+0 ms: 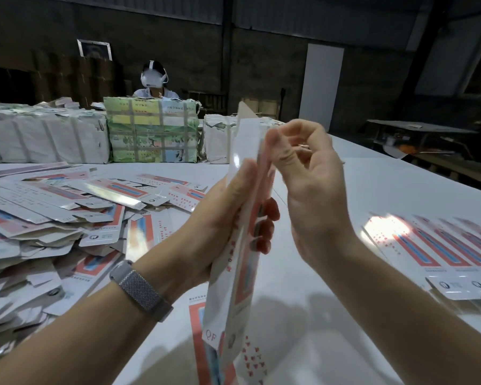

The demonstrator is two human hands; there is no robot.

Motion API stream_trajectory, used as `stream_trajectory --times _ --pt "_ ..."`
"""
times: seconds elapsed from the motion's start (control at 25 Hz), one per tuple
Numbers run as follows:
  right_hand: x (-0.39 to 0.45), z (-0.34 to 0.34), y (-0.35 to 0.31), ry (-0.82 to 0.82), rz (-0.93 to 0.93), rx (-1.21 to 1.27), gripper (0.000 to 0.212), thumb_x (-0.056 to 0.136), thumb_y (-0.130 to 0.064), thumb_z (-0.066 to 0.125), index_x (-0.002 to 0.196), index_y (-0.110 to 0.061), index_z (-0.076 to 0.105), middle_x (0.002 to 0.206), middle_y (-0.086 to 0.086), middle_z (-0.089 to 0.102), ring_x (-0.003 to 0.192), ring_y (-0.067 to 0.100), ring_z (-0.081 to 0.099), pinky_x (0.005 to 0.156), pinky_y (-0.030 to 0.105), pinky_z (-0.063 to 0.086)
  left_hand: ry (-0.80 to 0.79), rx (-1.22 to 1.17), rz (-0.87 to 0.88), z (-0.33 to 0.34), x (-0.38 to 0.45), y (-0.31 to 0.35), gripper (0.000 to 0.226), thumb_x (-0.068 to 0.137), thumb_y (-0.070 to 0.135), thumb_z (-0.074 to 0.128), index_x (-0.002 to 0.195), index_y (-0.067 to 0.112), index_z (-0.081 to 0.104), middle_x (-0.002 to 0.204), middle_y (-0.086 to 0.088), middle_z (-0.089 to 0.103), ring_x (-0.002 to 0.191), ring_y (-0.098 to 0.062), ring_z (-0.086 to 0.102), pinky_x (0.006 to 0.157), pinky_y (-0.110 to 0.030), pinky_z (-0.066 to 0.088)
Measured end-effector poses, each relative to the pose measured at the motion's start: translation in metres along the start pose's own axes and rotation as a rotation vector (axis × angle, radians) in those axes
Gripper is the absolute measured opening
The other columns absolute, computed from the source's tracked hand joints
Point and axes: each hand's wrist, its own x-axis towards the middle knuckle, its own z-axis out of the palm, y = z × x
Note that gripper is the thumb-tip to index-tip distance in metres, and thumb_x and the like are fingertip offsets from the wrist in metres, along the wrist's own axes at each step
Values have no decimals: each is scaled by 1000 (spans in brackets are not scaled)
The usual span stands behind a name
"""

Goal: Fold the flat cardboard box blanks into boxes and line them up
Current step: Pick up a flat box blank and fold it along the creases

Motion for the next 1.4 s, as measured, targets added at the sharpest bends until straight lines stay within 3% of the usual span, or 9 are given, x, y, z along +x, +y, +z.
stream_trajectory --times 0.08,0.24,0.32,0.44,0.6,0.72,0.84,1.04,1.4 --pt "-8 5 4 -63 43 90 33 82 -54 62 110 -41 50 115 -2 57 110 21 61 86 43 59 -43 -69 78 0 1 -1 82 76 74 42 126 14 65 112 -15 73 97 -23 72 76 -33 61" --pt "-15 10 10 -122 0 91 50 85 -47 62 130 -46 40 116 -16 60 113 11 61 94 39 56 8 -137 73 -1 3 2 73 76 78 31 115 34 75 119 -11 73 109 -30 71 85 -43 61" --pt "-17 12 13 -104 -18 96 47 88 -44 60 130 -51 39 123 -16 60 117 11 60 96 38 55 56 -98 56 2 3 3 73 79 80 28 112 35 75 113 -9 75 104 -30 73 80 -43 62" --pt "-17 11 14 -99 58 230 35 95 -35 53 123 -55 47 119 -15 66 114 14 64 91 34 57 327 89 107 7 3 6 65 83 75 32 107 33 74 98 -5 78 88 -25 77 70 -40 64" --pt "-17 10 11 -162 202 498 34 103 -28 41 120 -51 60 108 -17 72 106 12 69 76 27 59 618 309 401 3 6 2 17 102 49 44 111 34 42 80 3 75 67 -16 73 59 -33 61" --pt "-18 10 12 -182 234 634 36 92 -28 50 122 -45 60 112 -10 73 109 16 69 86 37 59 500 407 467 5 6 -2 31 97 43 52 121 41 34 97 13 72 83 -10 74 67 -24 59" --pt "-18 9 13 -187 218 686 41 84 -27 54 121 -44 61 115 -4 73 111 18 68 97 44 53 396 413 485 6 7 -5 51 96 34 56 137 28 28 104 4 71 96 -10 73 77 -23 58" --pt "-14 8 17 -201 209 674 40 85 -23 59 123 -36 61 133 25 53 108 29 69 93 45 56 361 251 517 9 8 -6 38 107 13 43 135 32 28 115 2 67 105 -14 71 83 -25 58" --pt "-14 8 28 -148 56 378 22 95 -25 48 114 -30 58 116 19 61 101 30 67 87 43 58 312 136 444 13 5 -10 23 107 14 39 122 32 39 100 0 71 89 -17 73 74 -28 59"
